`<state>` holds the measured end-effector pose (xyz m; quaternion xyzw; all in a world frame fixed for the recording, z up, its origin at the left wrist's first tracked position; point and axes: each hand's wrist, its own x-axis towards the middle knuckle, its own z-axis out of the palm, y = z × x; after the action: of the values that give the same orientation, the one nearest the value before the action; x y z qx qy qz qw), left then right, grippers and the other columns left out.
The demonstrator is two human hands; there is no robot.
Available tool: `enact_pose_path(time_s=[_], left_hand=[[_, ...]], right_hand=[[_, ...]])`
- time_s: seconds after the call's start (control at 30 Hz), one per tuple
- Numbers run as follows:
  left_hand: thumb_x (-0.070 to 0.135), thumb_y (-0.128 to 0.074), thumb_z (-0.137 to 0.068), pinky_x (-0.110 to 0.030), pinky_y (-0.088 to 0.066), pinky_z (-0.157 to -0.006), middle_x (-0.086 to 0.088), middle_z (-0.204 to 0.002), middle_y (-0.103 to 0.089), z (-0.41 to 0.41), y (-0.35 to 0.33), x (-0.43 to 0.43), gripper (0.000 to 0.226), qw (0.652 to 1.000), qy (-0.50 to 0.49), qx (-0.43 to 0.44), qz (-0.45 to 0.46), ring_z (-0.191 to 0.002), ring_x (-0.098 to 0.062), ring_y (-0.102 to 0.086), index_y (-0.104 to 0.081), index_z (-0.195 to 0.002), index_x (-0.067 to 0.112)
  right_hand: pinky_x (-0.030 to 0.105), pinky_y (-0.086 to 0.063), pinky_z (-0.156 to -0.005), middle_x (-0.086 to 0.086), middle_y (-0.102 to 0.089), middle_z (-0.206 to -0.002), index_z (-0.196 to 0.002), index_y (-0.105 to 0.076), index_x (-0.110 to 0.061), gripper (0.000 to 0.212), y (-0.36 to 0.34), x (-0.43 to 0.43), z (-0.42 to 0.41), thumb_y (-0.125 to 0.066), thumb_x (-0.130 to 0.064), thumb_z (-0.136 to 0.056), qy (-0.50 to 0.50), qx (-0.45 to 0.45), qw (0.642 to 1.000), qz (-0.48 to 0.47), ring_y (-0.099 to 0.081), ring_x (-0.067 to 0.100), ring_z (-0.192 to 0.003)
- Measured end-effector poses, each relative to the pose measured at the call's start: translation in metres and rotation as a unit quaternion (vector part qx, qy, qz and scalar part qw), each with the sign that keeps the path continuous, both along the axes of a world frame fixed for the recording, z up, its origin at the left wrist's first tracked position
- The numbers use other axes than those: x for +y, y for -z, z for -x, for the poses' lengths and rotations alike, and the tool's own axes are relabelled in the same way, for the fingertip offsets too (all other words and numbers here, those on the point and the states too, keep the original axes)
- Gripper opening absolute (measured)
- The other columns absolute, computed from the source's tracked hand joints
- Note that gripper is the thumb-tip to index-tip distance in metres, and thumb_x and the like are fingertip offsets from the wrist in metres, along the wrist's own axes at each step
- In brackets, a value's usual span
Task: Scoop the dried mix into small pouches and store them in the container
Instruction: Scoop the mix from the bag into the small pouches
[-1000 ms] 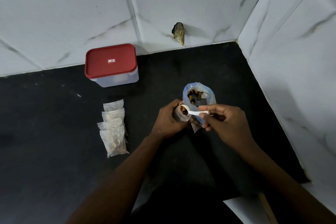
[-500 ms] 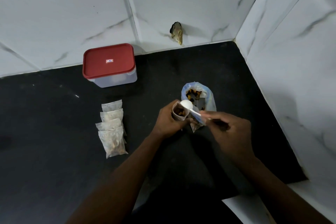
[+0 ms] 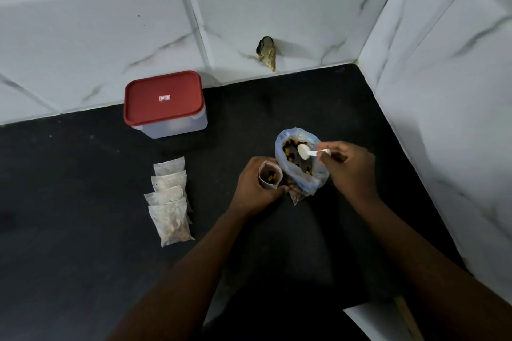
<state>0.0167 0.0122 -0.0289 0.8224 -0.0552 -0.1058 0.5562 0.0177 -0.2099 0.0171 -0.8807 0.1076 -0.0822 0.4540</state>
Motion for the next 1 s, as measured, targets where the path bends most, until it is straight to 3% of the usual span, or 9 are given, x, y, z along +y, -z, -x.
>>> enact_pose_path(time_s=[0.17,0.3,0.5,0.63,0.83,0.9,1.0], left_hand=[[0.018,-0.089,-0.073,-0.016,-0.049,-0.094,0.012,-0.126,-0.061,-0.003,0.001,0.000,0.058,1.000,0.007,0.013,0.001,-0.116,0.002,-0.061,-0.063,-0.123,0.026],[0.026,-0.088,-0.071,-0.027,-0.052,-0.099,0.011,-0.127,-0.062,-0.004,0.004,0.001,0.060,1.000,0.013,0.017,0.003,-0.118,-0.002,-0.062,-0.062,-0.125,0.027],[0.037,-0.085,-0.067,-0.030,-0.053,-0.101,0.012,-0.128,-0.061,-0.004,0.004,0.002,0.063,1.000,0.013,0.020,0.005,-0.119,-0.003,-0.062,-0.062,-0.126,0.028],[0.023,-0.088,-0.073,-0.031,-0.052,-0.103,0.012,-0.129,-0.061,-0.005,0.004,0.003,0.058,1.000,0.014,0.018,-0.006,-0.120,-0.002,-0.060,-0.063,-0.125,0.028],[0.018,-0.088,-0.075,-0.017,-0.051,-0.096,0.012,-0.125,-0.062,-0.003,-0.002,0.005,0.052,1.000,0.007,0.000,-0.012,-0.116,0.001,-0.061,-0.064,-0.121,0.026],[0.018,-0.087,-0.077,-0.007,-0.048,-0.090,0.012,-0.120,-0.063,-0.003,-0.006,0.006,0.047,1.000,0.003,0.001,-0.014,-0.112,0.005,-0.061,-0.064,-0.117,0.027],[0.017,-0.087,-0.078,-0.003,-0.047,-0.084,0.012,-0.112,-0.066,-0.003,-0.012,0.006,0.043,1.000,0.002,0.012,-0.008,-0.105,0.007,-0.062,-0.062,-0.110,0.031]], right_hand=[[0.006,-0.052,-0.074,-0.008,-0.076,-0.098,-0.106,-0.077,-0.014,0.019,0.008,0.018,-0.008,-0.076,-0.009,-0.088,-0.035,0.012,0.999,0.029,-0.070,-0.005,-0.086],[0.021,-0.061,-0.071,-0.004,-0.076,-0.090,-0.101,-0.077,-0.016,0.016,0.007,0.029,-0.013,-0.076,-0.007,-0.087,0.050,0.091,0.987,-0.121,-0.074,0.001,-0.079],[0.026,-0.062,-0.072,0.008,-0.078,-0.096,-0.097,-0.076,-0.008,0.015,0.003,0.023,-0.019,-0.073,0.002,-0.085,0.226,0.195,0.864,-0.407,-0.078,0.015,-0.082],[0.026,-0.062,-0.070,0.012,-0.077,-0.100,-0.104,-0.074,-0.002,0.019,-0.003,0.016,-0.018,-0.072,0.003,-0.086,0.255,0.208,0.794,-0.511,-0.078,0.020,-0.083],[0.025,-0.061,-0.066,0.016,-0.076,-0.106,-0.107,-0.072,0.000,0.019,-0.009,0.008,-0.011,-0.070,0.003,-0.088,0.235,0.203,0.771,-0.556,-0.078,0.021,-0.087],[0.024,-0.061,-0.065,0.017,-0.076,-0.108,-0.108,-0.071,0.000,0.019,-0.014,0.006,-0.007,-0.070,0.002,-0.088,0.223,0.196,0.774,-0.559,-0.077,0.022,-0.090],[0.025,-0.062,-0.069,0.019,-0.075,-0.110,-0.106,-0.071,-0.001,0.018,-0.027,0.005,0.000,-0.070,0.002,-0.088,0.183,0.177,0.787,-0.561,-0.077,0.025,-0.094]])
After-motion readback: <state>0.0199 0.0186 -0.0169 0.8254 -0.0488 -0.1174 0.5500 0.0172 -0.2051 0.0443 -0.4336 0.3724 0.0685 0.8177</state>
